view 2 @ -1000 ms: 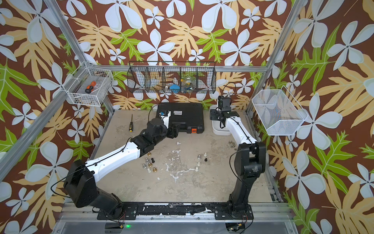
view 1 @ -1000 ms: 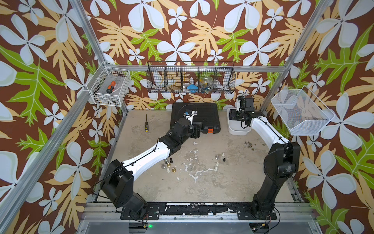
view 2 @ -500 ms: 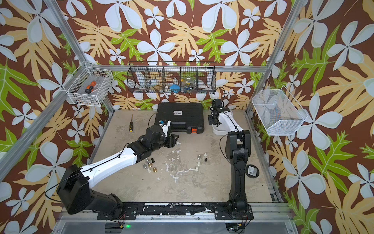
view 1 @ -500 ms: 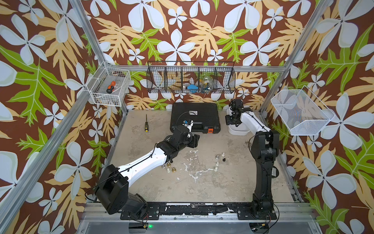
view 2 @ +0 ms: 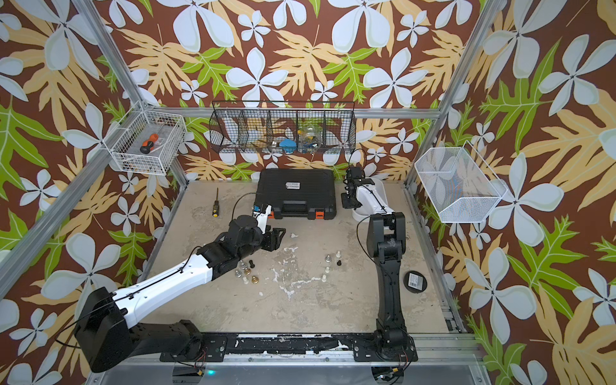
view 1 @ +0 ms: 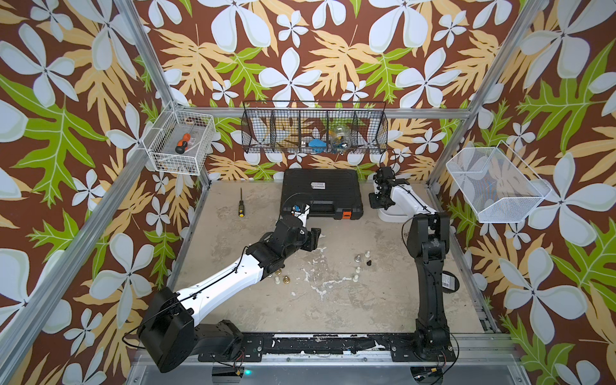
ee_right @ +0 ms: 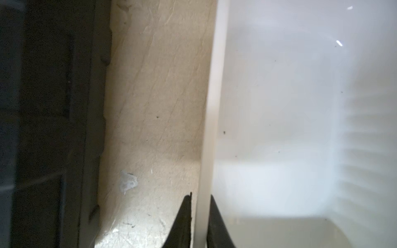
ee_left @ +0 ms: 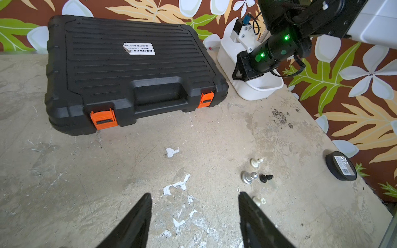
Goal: Put the chess pieces into the storage box
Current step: Pick up the storage box at the corner of the board.
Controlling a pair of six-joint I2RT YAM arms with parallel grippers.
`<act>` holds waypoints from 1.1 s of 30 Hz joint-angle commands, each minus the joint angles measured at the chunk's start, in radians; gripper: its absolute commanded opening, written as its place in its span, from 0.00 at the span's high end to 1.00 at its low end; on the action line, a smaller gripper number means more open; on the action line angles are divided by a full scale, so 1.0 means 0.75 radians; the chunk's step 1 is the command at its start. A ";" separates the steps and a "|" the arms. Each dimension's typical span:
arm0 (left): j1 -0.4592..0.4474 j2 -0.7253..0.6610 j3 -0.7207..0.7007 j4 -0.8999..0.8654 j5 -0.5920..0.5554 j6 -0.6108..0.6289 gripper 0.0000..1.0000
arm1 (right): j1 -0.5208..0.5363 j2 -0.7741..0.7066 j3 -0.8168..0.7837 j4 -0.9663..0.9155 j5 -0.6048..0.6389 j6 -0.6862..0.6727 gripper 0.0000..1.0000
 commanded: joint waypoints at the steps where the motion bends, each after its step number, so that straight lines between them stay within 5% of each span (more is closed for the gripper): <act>1: 0.000 -0.032 -0.024 0.013 -0.040 -0.002 0.34 | 0.004 -0.010 -0.003 -0.006 -0.008 0.031 0.89; 5: 0.001 -0.089 -0.065 0.009 -0.067 -0.005 0.33 | 0.004 -0.045 -0.031 -0.002 -0.008 0.059 1.00; 15: 0.005 -0.328 -0.265 -0.034 -0.207 -0.026 0.23 | 0.062 -0.310 -0.242 0.022 0.065 0.158 1.00; 19: 0.064 -0.381 -0.270 -0.122 -0.091 -0.065 0.22 | 0.131 -0.478 -0.370 -0.002 0.153 0.199 1.00; 23: 0.218 -0.407 -0.271 -0.239 0.083 -0.109 0.24 | 0.256 -0.682 -0.522 -0.008 0.270 0.265 1.00; 33: 0.384 -0.448 -0.265 -0.355 0.107 -0.077 0.29 | 0.766 -0.937 -0.590 -0.220 0.664 0.541 1.00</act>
